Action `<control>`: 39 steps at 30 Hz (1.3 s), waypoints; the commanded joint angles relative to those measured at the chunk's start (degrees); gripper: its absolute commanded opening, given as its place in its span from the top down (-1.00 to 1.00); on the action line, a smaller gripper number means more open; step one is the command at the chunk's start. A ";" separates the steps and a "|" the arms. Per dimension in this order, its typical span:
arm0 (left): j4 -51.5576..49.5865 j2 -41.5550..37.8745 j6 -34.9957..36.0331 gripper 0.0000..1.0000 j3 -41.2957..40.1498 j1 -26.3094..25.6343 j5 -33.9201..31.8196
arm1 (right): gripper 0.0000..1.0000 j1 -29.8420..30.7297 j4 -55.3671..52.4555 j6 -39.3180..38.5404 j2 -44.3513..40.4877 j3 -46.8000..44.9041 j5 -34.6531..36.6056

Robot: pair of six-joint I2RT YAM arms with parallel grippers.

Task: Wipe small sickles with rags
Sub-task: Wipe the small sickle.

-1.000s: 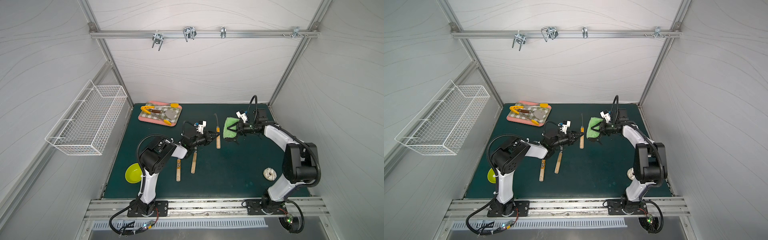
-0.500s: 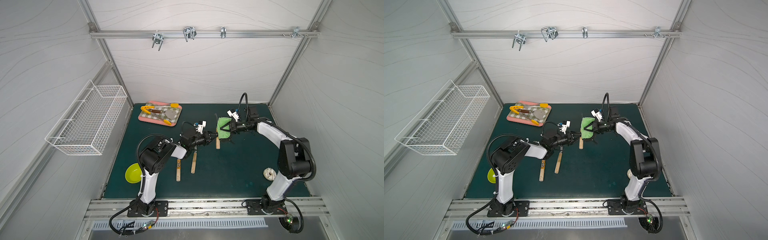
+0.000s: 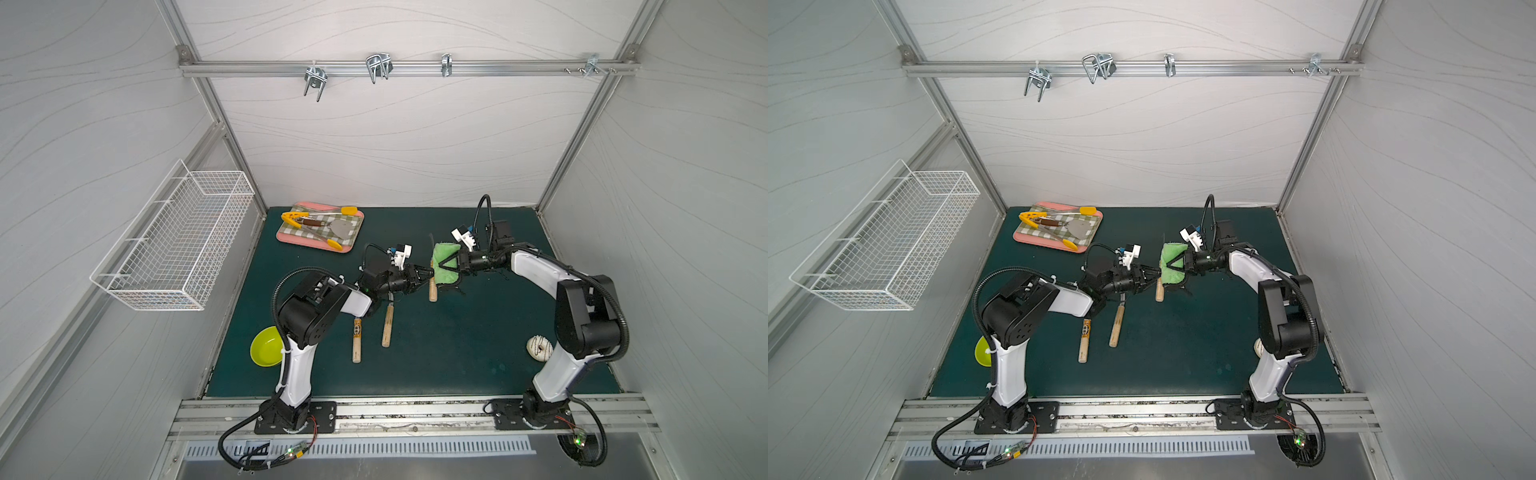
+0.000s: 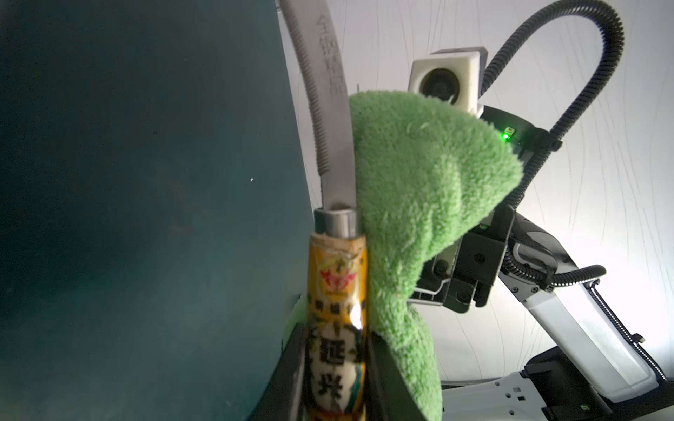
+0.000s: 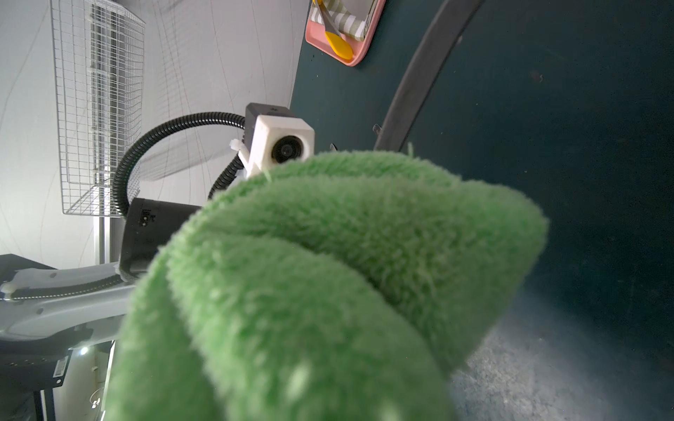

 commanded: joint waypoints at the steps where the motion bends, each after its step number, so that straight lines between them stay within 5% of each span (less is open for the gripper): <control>1: 9.65 -1.25 0.45 1.00 7.66 0.23 -0.55 | 0.71 4.28 -3.24 0.10 -1.60 -3.83 -2.35; 23: 8.21 0.12 2.09 1.00 9.85 0.77 -0.94 | 0.76 8.69 -1.39 3.38 -11.25 -10.51 2.19; 32: 10.06 -0.51 1.14 1.00 8.10 1.38 -1.01 | 0.79 1.15 0.49 8.35 -17.93 -11.55 3.14; 39: 15.51 -0.18 -2.28 1.00 5.94 1.39 -1.90 | 0.79 -5.34 4.79 12.31 -13.04 -5.46 0.54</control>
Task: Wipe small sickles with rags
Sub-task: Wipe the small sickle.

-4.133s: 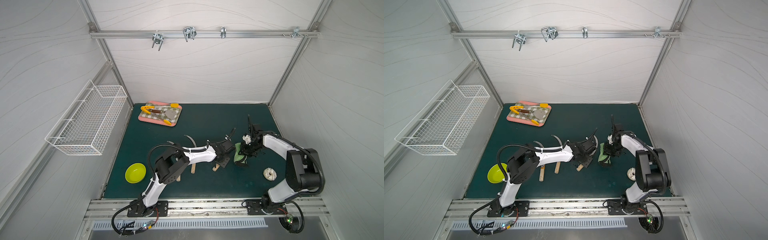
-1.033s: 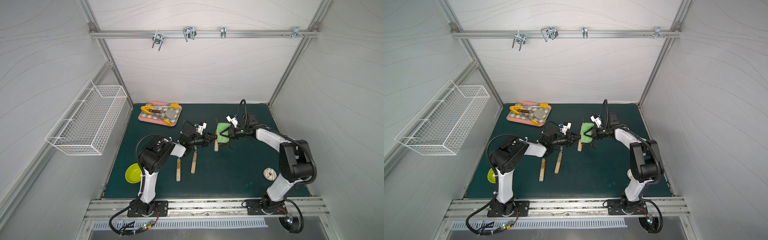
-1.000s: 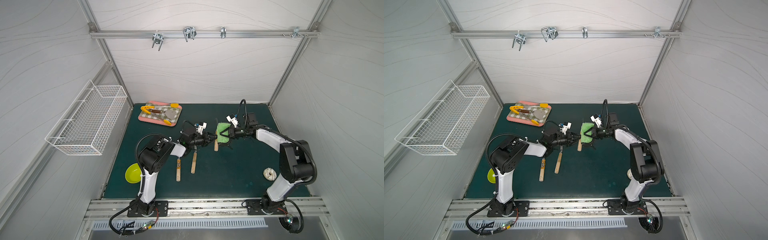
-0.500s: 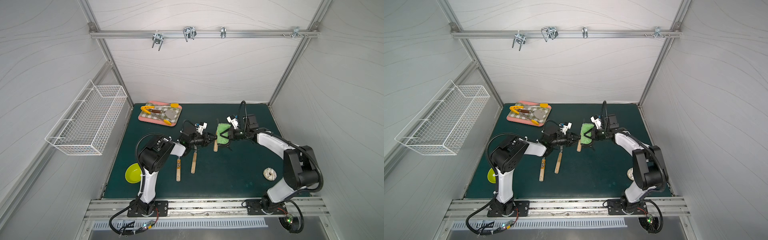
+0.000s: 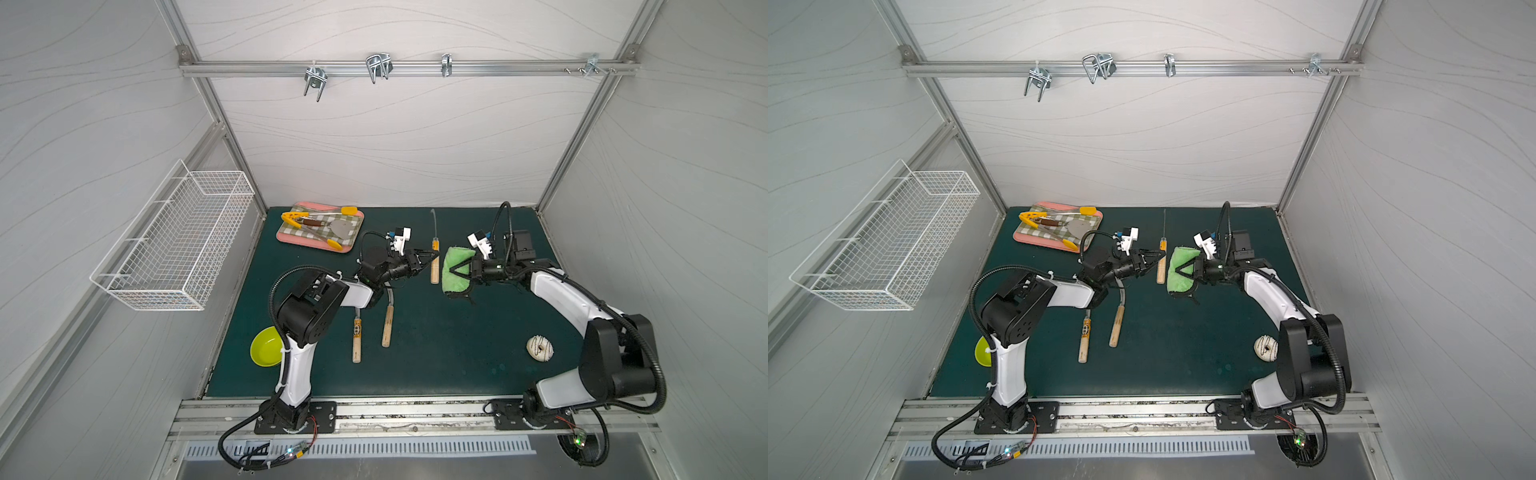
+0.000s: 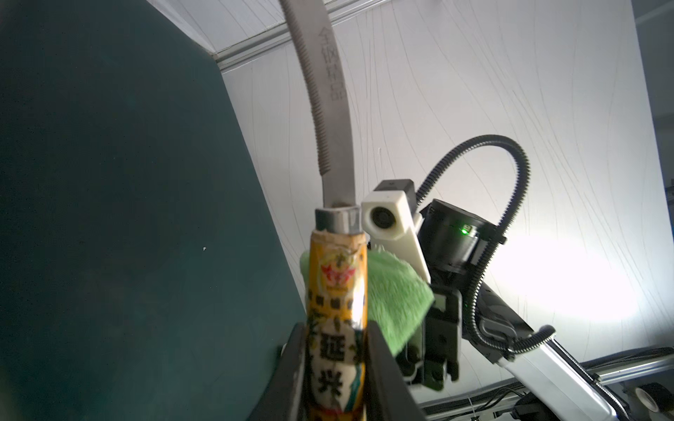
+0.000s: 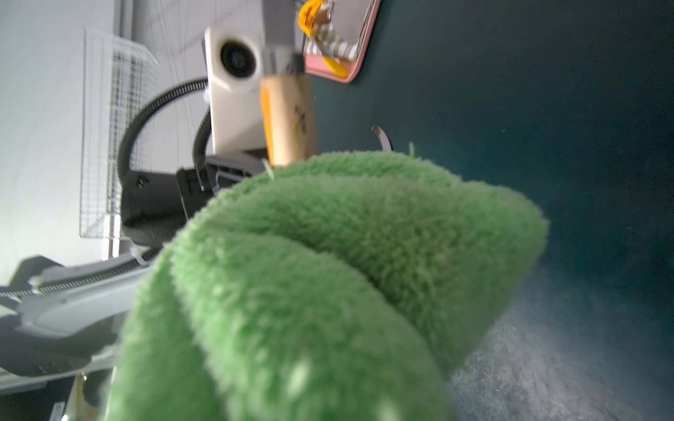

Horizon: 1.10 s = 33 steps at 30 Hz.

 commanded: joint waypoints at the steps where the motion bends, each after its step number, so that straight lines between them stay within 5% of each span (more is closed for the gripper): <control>1: 9.67 -0.49 -3.40 1.00 -0.20 -0.03 -0.40 | 0.79 -1.76 3.32 2.91 3.44 4.86 -3.36; 17: 11.18 -0.42 -5.06 1.00 -0.90 -0.29 1.05 | 0.76 2.63 -2.30 -4.79 17.16 21.71 -10.54; 33: 10.38 1.81 -4.76 1.00 2.87 0.14 1.48 | 0.76 6.29 0.84 -5.96 10.57 7.84 -9.64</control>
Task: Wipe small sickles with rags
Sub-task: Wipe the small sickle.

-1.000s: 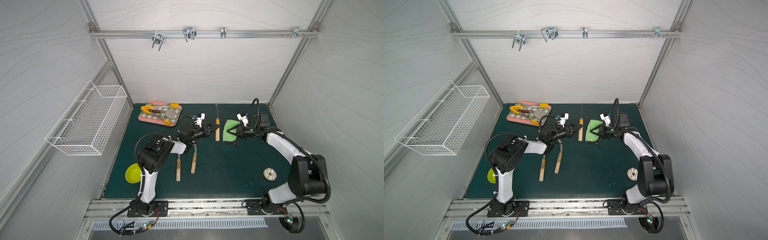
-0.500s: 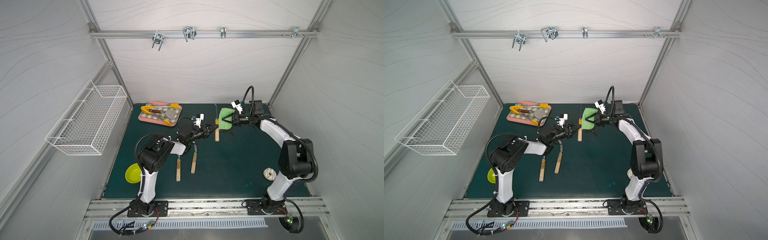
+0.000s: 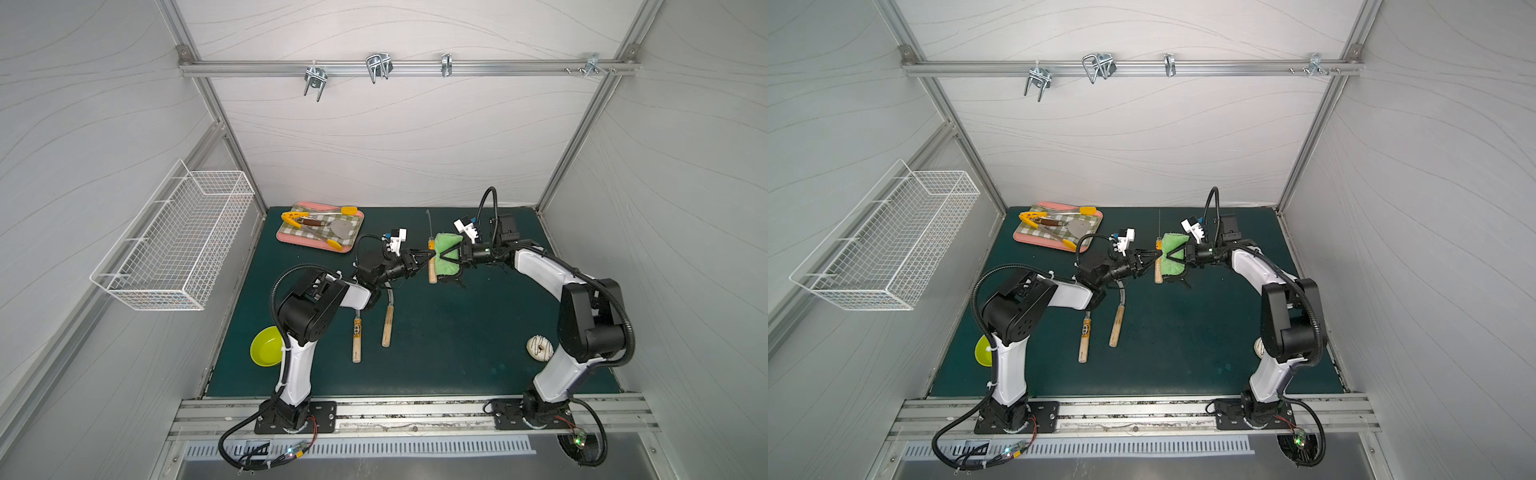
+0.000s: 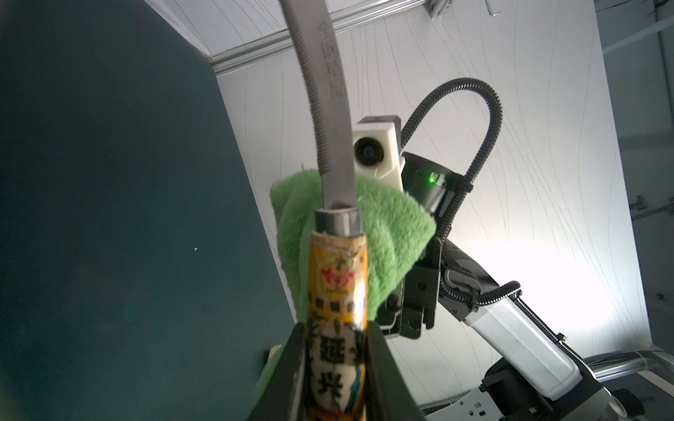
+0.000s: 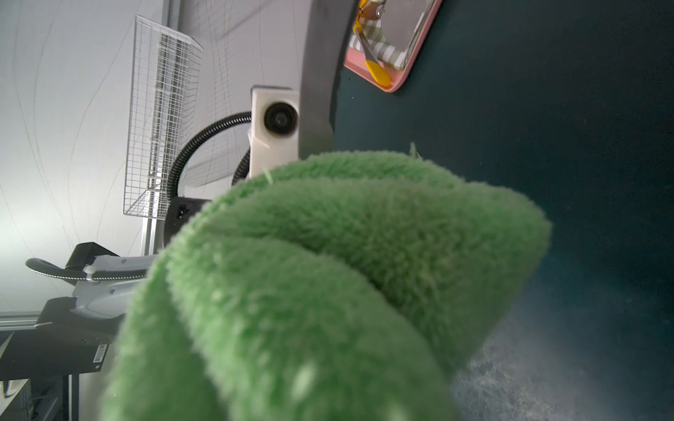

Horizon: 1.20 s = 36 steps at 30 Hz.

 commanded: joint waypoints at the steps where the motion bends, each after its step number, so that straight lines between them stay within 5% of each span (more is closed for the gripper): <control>1: 5.94 0.90 -0.76 1.00 4.87 -0.43 1.14 | 0.76 3.03 -0.08 -1.16 -2.88 -3.11 -1.69; 12: 4.18 2.21 0.22 1.00 6.49 0.57 1.39 | 0.78 7.40 0.50 1.46 -9.52 -11.83 2.35; 19: 5.17 1.81 -0.07 1.00 4.80 0.89 1.40 | 0.78 -0.34 6.38 9.64 -13.20 -15.18 4.24; 30: 6.86 -1.14 -0.13 1.00 0.11 0.01 1.06 | 0.76 -2.82 5.03 9.34 1.08 6.17 1.54; 36: 6.87 -1.49 -0.04 1.00 0.40 -0.05 1.14 | 0.76 -1.12 0.97 5.77 4.38 8.76 0.85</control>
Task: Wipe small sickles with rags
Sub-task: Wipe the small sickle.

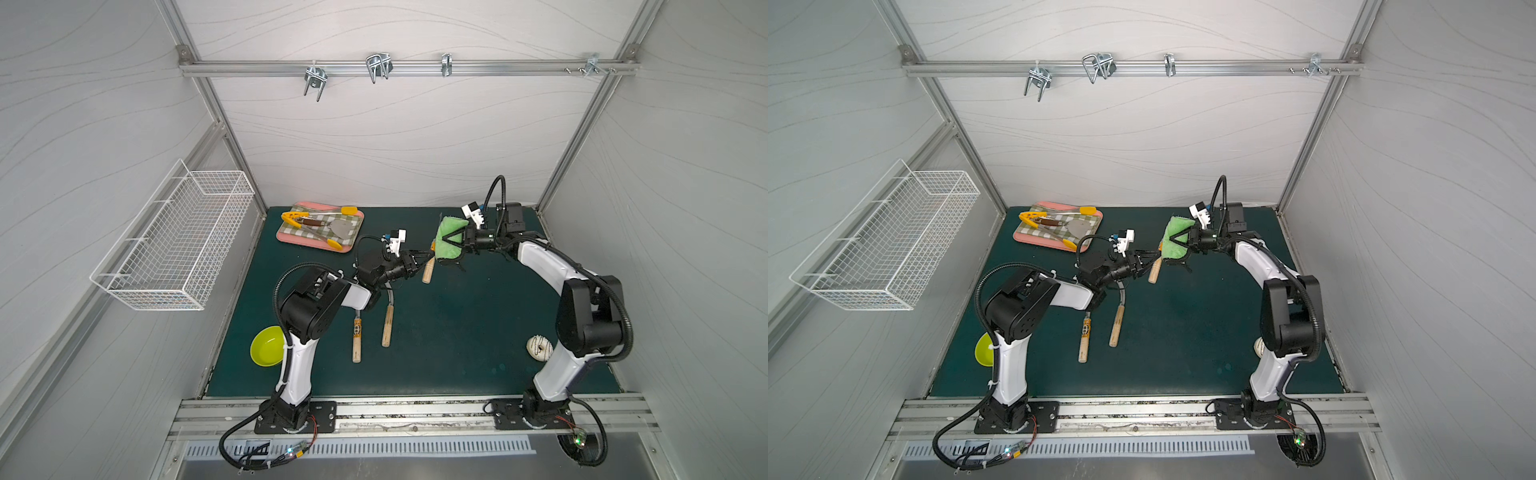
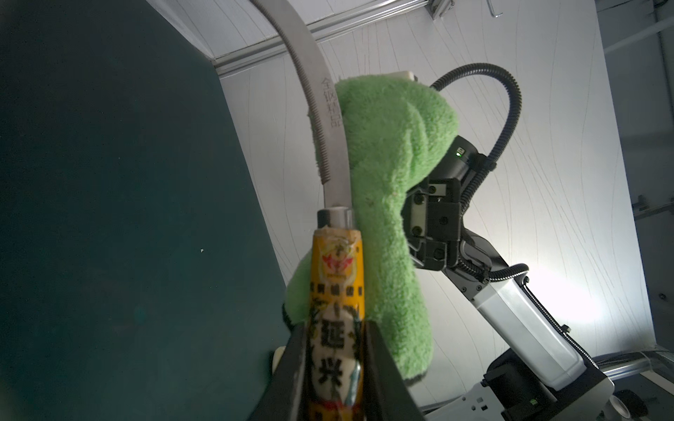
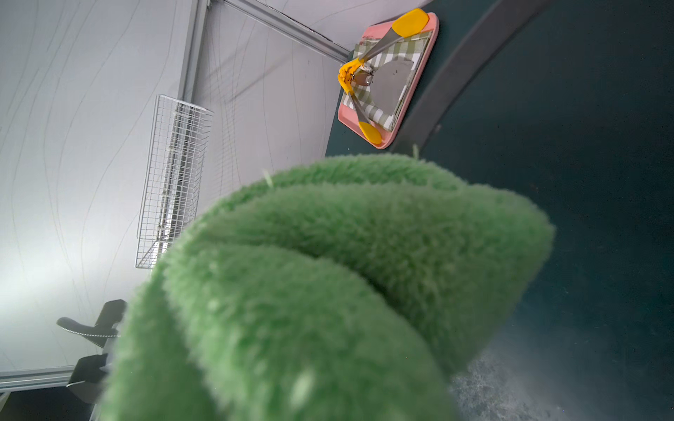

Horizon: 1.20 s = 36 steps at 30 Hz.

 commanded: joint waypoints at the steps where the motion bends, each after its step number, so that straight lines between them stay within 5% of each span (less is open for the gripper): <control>1: 5.42 -2.17 -0.34 1.00 0.85 -0.32 1.13 | 0.76 1.44 -3.05 -2.76 0.70 0.09 -1.64; 25: 5.09 1.28 0.01 1.00 3.16 1.23 0.45 | 0.75 10.68 -1.10 -0.76 -17.76 -24.76 3.73; 36: 3.16 -0.27 1.24 1.00 1.99 2.94 1.58 | 0.73 5.81 -9.85 -2.90 -23.54 -26.41 7.29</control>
